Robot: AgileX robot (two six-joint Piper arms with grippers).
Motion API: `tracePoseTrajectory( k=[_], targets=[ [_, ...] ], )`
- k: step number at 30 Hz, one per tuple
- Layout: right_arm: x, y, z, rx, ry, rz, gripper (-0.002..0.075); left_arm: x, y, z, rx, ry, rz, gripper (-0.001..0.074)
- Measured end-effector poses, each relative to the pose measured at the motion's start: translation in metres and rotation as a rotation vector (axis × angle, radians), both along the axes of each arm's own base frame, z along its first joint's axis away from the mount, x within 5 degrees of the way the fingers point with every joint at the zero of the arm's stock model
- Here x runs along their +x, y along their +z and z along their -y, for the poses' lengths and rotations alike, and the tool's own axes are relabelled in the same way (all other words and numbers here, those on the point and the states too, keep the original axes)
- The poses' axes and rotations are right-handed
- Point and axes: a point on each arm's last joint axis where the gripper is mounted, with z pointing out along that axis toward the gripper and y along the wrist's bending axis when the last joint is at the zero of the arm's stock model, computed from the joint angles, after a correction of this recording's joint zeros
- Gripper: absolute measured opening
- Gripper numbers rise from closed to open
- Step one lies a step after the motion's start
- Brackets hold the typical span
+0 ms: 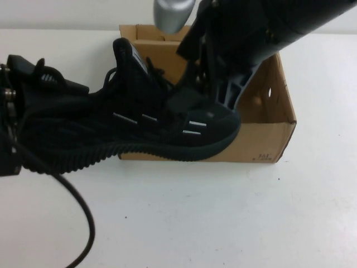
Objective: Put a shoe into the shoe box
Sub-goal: Hand over the shoe, then place the shoe in the shoe box
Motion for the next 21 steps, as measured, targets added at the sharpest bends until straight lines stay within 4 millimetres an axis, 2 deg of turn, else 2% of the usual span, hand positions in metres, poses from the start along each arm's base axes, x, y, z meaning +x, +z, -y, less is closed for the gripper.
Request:
tracePoseTrajectory(
  k=[6, 9, 11, 12, 13, 14, 16, 18, 21],
  targets=[
    [-0.008, -0.002, -0.009, 0.079, 0.086, -0.085, 0.0524, -0.003, 0.002, -0.002, -0.007, -0.043, 0.032, 0.0054],
    [-0.006, -0.005, -0.012, 0.08, 0.092, -0.102, 0.0522, -0.003, 0.004, -0.001, -0.02, -0.053, 0.047, 0.0054],
    [-0.002, -0.011, -0.017, 0.074, 0.091, -0.12, 0.0494, -0.003, 0.005, -0.001, -0.026, -0.055, 0.055, 0.0054],
    [-0.001, -0.013, -0.018, 0.072, 0.089, -0.129, 0.0446, -0.003, 0.005, -0.001, -0.024, -0.056, 0.058, 0.0054],
    [0.002, -0.016, -0.021, 0.071, 0.084, -0.134, 0.0358, -0.003, 0.005, -0.002, -0.022, -0.055, 0.06, 0.0054],
    [0.004, -0.019, -0.023, 0.067, 0.082, -0.14, 0.024, -0.003, 0.005, -0.002, -0.019, -0.055, 0.061, 0.0054],
    [0.006, -0.022, -0.025, 0.059, 0.088, -0.141, 0.0111, -0.003, 0.005, -0.002, -0.015, -0.057, 0.064, 0.0053],
    [0.007, -0.024, -0.026, 0.055, 0.089, -0.143, 0.0052, -0.003, 0.005, -0.002, -0.014, -0.058, 0.066, 0.0048],
    [0.008, -0.024, -0.026, 0.053, 0.088, -0.143, 0.0024, -0.003, 0.005, -0.002, -0.028, -0.047, 0.044, 0.0048]
  ],
)
